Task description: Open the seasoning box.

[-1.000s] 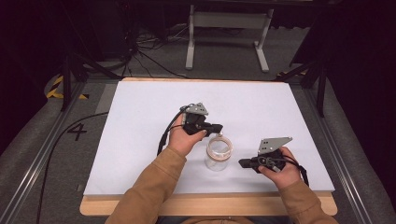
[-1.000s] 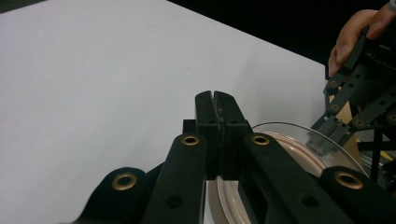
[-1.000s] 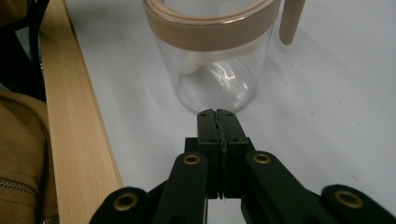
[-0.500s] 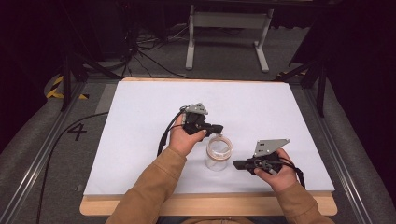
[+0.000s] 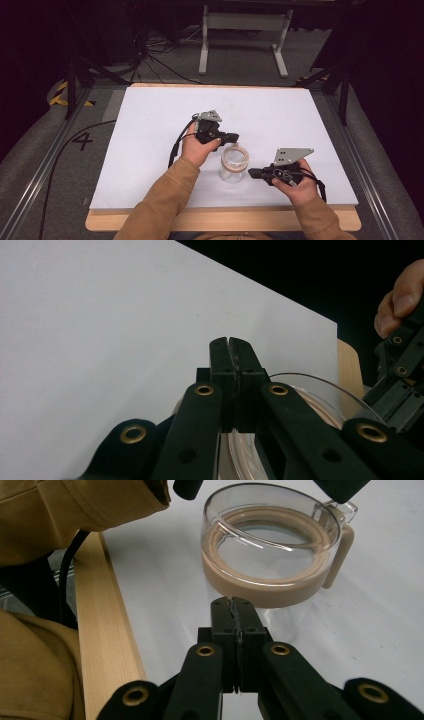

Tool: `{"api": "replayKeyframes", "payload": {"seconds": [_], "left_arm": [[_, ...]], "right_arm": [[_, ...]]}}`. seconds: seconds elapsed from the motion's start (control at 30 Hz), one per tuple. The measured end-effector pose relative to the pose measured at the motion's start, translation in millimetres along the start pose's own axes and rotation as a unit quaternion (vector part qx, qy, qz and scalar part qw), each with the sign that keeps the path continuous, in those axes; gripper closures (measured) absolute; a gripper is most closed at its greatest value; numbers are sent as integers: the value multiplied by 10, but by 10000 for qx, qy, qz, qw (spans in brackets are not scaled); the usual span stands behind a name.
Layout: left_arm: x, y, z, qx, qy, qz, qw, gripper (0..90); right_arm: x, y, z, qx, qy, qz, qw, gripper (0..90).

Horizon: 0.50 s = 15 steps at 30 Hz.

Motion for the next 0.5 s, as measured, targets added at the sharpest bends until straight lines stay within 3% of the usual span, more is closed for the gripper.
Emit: {"api": "replayKeyframes", "payload": {"seconds": [0.37, 0.5], "left_arm": [[-22, -10, -9, 14, -20, 20, 10000, 899], [-24, -12, -9, 37, -66, 40, 10000, 899]], "right_arm": [[-2, 78, -54, 310, 61, -198, 9993, 900], [1, 165, -90, 777, 128, -336, 9963, 900]]}}
Point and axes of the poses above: each handheld gripper's, and its own axes: z roughly backward along the jaws, y roughly out of its top, x roughly to its right, the point moved 10 cm from there along -z, roughly forward along the jaws, and after that the axes turned 2 degrees about z, right-handed, at the moved point
